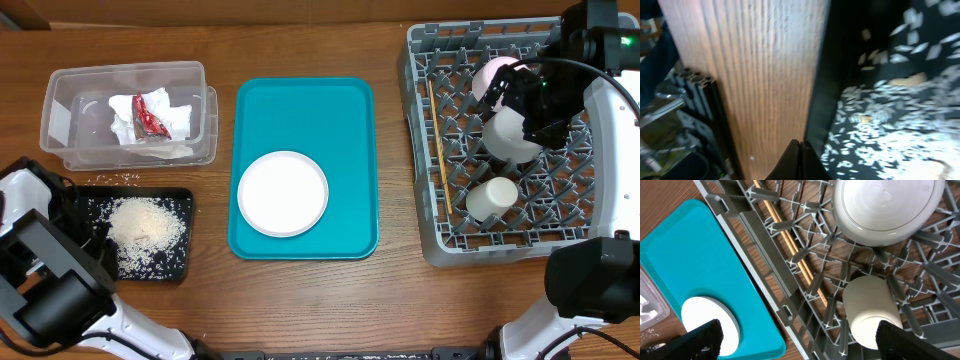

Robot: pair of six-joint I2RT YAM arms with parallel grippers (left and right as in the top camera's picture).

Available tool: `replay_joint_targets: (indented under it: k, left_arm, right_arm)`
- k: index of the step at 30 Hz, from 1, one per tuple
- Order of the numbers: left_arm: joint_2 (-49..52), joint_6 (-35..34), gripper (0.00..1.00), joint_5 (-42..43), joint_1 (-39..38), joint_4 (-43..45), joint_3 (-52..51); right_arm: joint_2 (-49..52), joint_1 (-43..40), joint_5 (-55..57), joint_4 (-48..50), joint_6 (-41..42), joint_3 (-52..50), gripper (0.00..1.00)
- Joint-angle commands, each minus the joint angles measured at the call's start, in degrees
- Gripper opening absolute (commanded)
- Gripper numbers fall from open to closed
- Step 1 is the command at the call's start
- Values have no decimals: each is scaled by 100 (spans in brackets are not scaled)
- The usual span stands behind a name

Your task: Sort waste into correct bins and load items into the dishwasher

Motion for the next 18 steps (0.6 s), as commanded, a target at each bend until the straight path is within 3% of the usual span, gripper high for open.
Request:
replay_joint_targets:
  k: [1,9,18]
  left_arm:
    - [-575,22,4,-55,-46,227,-9]
    - [-1108,883,4,595,-83,944,-13]
    - [-1075,739,4,411,-83,1292,-533]
  right_arm:
    - [-105,-42,-24,22,7,114,100]
    - [-105,-42,-24,22,7,114,100]
    - [-103,-42,-24,20,7,114,100]
